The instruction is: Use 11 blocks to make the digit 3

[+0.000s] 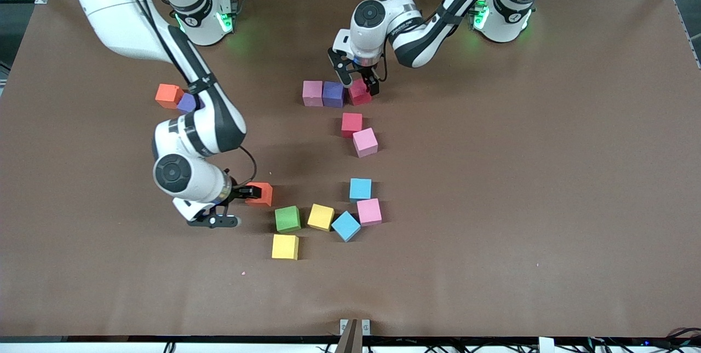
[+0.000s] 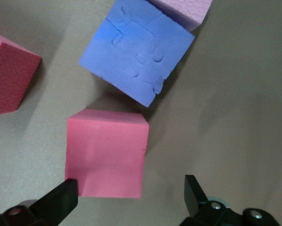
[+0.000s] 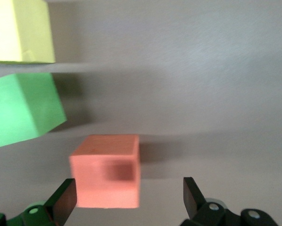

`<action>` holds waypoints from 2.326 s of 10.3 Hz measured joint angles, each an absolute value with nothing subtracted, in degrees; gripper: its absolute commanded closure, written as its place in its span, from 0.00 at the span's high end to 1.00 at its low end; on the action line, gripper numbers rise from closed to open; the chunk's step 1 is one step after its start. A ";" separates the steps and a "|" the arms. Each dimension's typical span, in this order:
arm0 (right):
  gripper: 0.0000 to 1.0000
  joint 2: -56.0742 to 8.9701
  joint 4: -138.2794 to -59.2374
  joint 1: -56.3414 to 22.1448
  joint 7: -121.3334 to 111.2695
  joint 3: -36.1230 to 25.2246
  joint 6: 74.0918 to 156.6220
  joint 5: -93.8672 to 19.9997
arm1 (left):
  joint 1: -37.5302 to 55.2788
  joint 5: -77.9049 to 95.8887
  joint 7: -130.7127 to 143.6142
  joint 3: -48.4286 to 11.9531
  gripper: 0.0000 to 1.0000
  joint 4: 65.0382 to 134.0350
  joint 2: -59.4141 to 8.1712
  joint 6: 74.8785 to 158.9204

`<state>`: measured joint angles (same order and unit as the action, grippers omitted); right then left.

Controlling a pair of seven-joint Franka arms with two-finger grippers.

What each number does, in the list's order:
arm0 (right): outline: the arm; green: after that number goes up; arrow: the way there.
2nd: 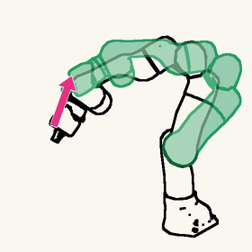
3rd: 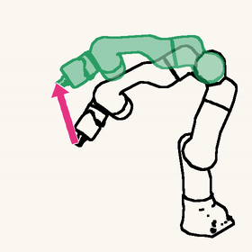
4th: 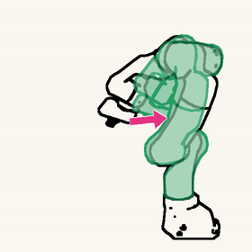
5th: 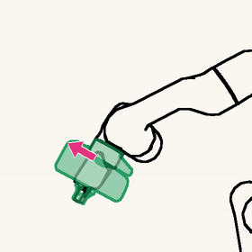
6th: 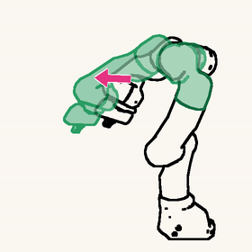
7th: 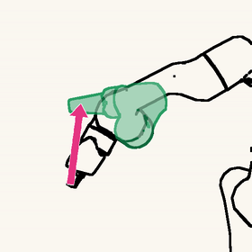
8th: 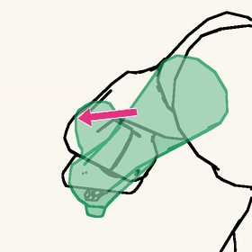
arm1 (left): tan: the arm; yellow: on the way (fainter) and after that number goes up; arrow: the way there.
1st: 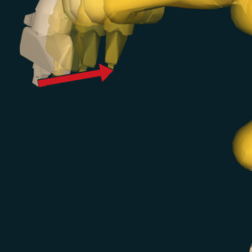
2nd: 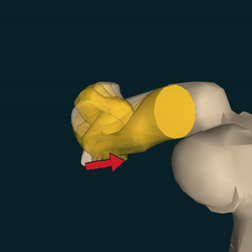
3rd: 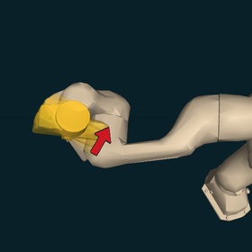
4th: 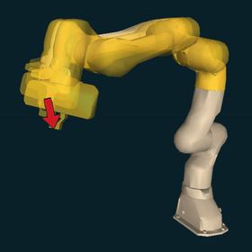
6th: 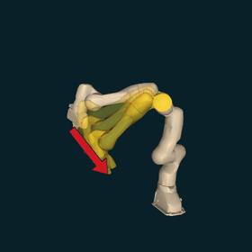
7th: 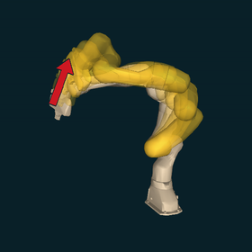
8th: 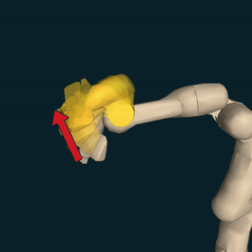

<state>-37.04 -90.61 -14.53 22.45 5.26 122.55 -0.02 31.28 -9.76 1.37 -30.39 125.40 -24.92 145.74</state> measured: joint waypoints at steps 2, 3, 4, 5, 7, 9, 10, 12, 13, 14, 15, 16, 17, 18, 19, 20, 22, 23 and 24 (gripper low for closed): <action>1.00 -37.98 -90.60 -15.85 24.18 5.26 124.33 -0.02 | 31.27 -10.60 1.37 -30.35 1.00 125.39 -25.22 145.93; 1.00 -38.85 -90.59 -15.87 23.99 5.23 124.96 0.18 | 31.27 -10.71 1.37 -30.34 1.00 125.39 -25.22 145.93; 1.00 -39.74 -90.59 -15.99 23.79 5.23 125.52 0.56 | 31.19 -10.72 1.37 -30.33 1.00 125.35 -25.22 145.93; 1.00 -40.39 -90.59 -16.15 23.76 5.23 126.22 1.07 | 31.05 -10.74 1.37 -30.32 1.00 125.13 -25.19 145.89; 1.00 -41.15 -90.59 -16.17 23.76 5.22 127.29 1.19 | 30.83 -10.78 1.36 -30.32 1.00 124.01 -24.19 143.12; 1.00 -41.97 -90.61 -16.16 23.77 5.16 127.47 1.19 | 30.81 -10.78 1.33 -30.34 1.00 122.63 -22.36 138.23; 1.00 -42.28 -90.61 -16.11 23.77 5.05 127.48 1.19 | 30.81 -10.78 1.33 -30.34 1.00 122.39 -22.14 137.59; 0.45 -42.38 -90.61 -15.95 23.77 4.85 127.63 1.19 | 30.85 -10.78 1.33 -30.34 1.00 122.38 -22.25 137.39; 0.23 -42.38 -90.61 -15.90 23.77 4.78 127.69 1.19 | 31.03 -10.78 1.33 -30.35 1.00 122.38 -22.52 137.39; 0.14 -42.38 -90.60 -15.88 23.77 4.75 127.73 1.19 | 31.25 -10.79 1.33 -30.35 1.00 122.38 -23.02 137.76; 0.14 -42.34 -90.58 -15.88 23.77 4.75 127.73 1.19 | 31.31 -11.61 1.28 -30.35 1.00 122.36 -23.59 138.74; 0.14 -42.34 -90.58 -15.87 23.77 4.75 127.74 1.19 | 31.27 -13.42 1.28 -30.34 1.00 122.17 -24.25 139.80; 0.14 -42.34 -90.58 -15.87 23.77 4.75 127.75 1.19 | 31.16 -14.73 1.28 -30.28 1.00 121.59 -25.11 140.29; 0.14 -42.32 -90.56 -15.86 23.77 4.75 127.75 1.19 | 31.07 -15.23 1.28 -30.22 1.00 120.71 -26.00 140.41; 0.14 -42.32 -90.56 -15.86 23.77 4.75 127.76 1.19 | 31.03 -15.38 1.28 -30.15 1.00 120.07 -26.57 140.41; 0.14 -42.32 -90.56 -15.86 23.77 4.75 127.77 1.19 | 31.01 -15.40 1.28 -30.11 1.00 119.72 -26.89 140.41; 0.14 -42.32 -90.55 -15.86 23.77 4.75 127.78 1.19 | 31.18 -15.45 1.28 -30.12 1.00 119.63 -27.42 140.41; 0.14 -42.32 -90.55 -15.86 23.77 4.75 127.79 1.19 | 31.28 -15.72 1.28 -30.12 1.00 119.64 -27.89 140.41; 0.14 -42.32 -90.55 -15.86 23.77 4.75 127.81 1.19 | 31.27 -16.27 1.28 -30.11 1.00 119.65 -28.37 140.41</action>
<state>-42.32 -90.55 -15.86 23.77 4.75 127.81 1.19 31.27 -16.27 1.28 -30.11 119.65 -28.37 140.41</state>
